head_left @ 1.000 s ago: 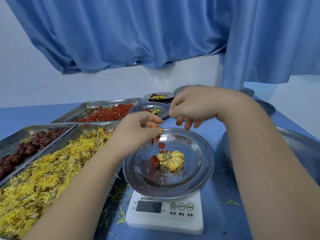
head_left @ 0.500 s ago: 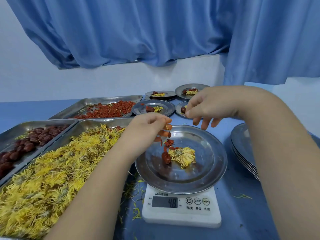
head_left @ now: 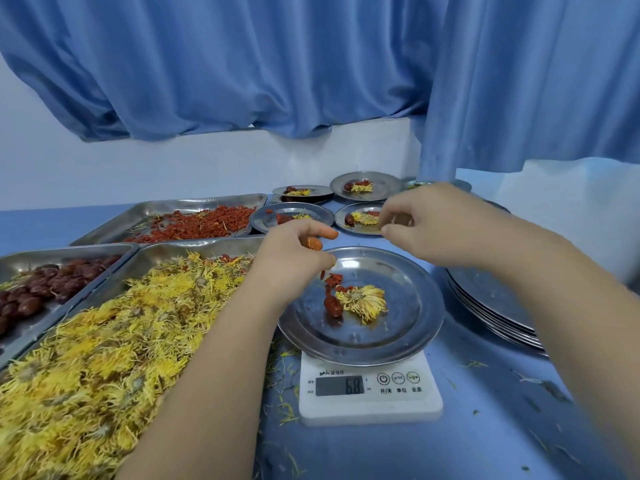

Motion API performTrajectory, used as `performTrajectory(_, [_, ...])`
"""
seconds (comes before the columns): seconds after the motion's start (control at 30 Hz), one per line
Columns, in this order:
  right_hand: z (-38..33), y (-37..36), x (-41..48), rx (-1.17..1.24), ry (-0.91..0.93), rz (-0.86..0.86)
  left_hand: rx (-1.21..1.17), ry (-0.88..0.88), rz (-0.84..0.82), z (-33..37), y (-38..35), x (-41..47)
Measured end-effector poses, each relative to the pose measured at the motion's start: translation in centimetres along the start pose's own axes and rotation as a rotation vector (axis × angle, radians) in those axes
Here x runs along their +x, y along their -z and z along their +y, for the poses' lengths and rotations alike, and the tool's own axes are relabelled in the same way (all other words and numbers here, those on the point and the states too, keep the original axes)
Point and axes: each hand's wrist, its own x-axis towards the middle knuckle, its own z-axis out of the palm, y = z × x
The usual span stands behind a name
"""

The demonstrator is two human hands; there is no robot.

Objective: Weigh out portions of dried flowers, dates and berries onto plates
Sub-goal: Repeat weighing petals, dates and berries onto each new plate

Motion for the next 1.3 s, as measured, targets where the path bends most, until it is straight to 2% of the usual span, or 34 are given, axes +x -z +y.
performTrajectory(0.1, [1.2,-1.8,-2.6,-0.030,0.035,0.095,-0.027,0.044,0.005,0.0,-0.1,-0.1])
performTrajectory(0.3, [1.6,-4.9,-8.4,0.117,0.044,0.238,-0.199,0.108,-0.028,0.1,-0.3,0.0])
performTrajectory(0.37, [1.7,-5.6,-9.4,0.173,0.049,0.262,-0.170,0.103,-0.013,0.0,-0.4,-0.1])
performTrajectory(0.57, [1.9,-6.1,-9.8,0.220,0.092,0.280,-0.019,0.111,0.045,0.1,-0.5,-0.3])
performTrajectory(0.73, [2.2,-6.1,-9.9,0.234,0.103,0.262,-0.028,0.107,0.069,0.3,-0.6,-0.6])
performTrajectory(1.03, [2.5,-5.9,-10.0,0.215,0.123,0.276,0.041,-0.032,-0.028,0.1,-0.8,-0.8])
performTrajectory(1.3, [2.4,-5.9,-10.1,0.212,0.105,0.253,0.193,-0.090,0.068,-0.5,-0.8,-0.1])
